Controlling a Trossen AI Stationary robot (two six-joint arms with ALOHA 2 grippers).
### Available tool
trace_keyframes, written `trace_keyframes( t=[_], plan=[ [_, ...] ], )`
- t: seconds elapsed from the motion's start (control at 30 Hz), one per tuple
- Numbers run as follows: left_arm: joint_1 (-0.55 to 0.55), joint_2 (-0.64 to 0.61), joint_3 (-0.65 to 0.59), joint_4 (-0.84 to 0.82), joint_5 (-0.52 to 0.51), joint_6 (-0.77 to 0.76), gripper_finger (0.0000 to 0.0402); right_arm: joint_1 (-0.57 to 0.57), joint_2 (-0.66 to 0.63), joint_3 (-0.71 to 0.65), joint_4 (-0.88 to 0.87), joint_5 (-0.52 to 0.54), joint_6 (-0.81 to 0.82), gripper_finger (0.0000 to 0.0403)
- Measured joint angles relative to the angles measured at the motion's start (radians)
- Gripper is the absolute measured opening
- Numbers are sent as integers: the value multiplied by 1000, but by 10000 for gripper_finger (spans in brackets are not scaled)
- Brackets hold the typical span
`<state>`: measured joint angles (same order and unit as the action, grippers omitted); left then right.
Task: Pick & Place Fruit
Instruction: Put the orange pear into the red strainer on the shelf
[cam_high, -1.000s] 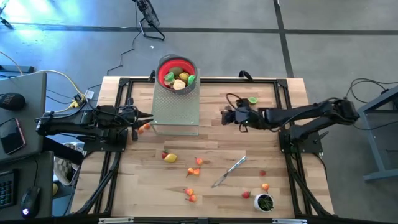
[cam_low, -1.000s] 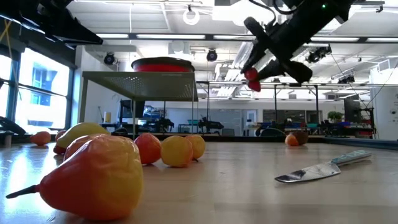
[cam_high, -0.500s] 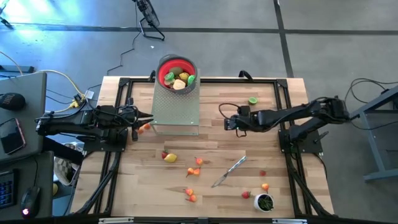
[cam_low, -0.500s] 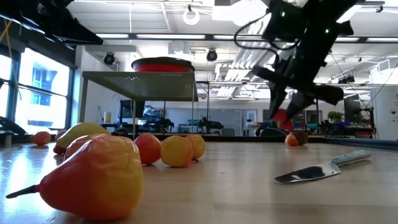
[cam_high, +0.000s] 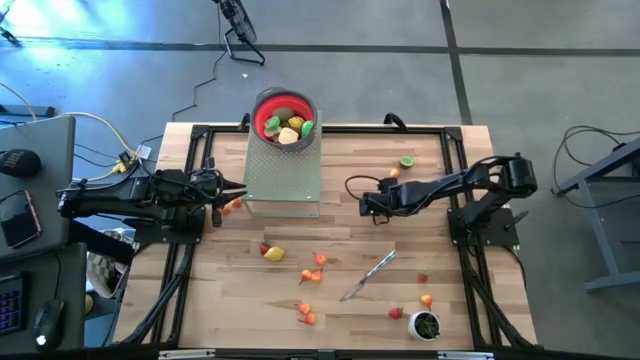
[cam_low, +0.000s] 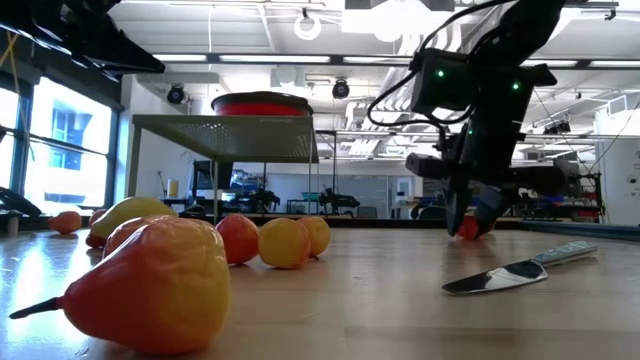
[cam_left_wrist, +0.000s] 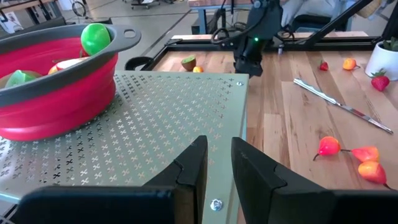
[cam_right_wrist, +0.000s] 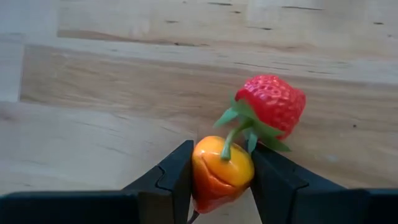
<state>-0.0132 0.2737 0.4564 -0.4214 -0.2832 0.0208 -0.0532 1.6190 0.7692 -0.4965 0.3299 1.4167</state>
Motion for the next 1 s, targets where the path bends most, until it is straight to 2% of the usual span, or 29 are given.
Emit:
trace_keyframes(
  t=[0.13,0.37,0.5,0.63,1.0],
  plan=[
    [0,0,0,0,0,0,67,0,1,0,3,-27,-6,144],
    [0,0,0,0,0,-1,67,0,0,2,16,-52,1,207],
    [0,0,0,0,1,-2,67,0,-1,2,25,-83,18,217],
    [0,0,0,0,1,-2,67,-1,-2,2,27,-106,27,203],
    [0,0,0,0,1,-1,67,0,-5,1,29,-130,26,121]
  ],
)
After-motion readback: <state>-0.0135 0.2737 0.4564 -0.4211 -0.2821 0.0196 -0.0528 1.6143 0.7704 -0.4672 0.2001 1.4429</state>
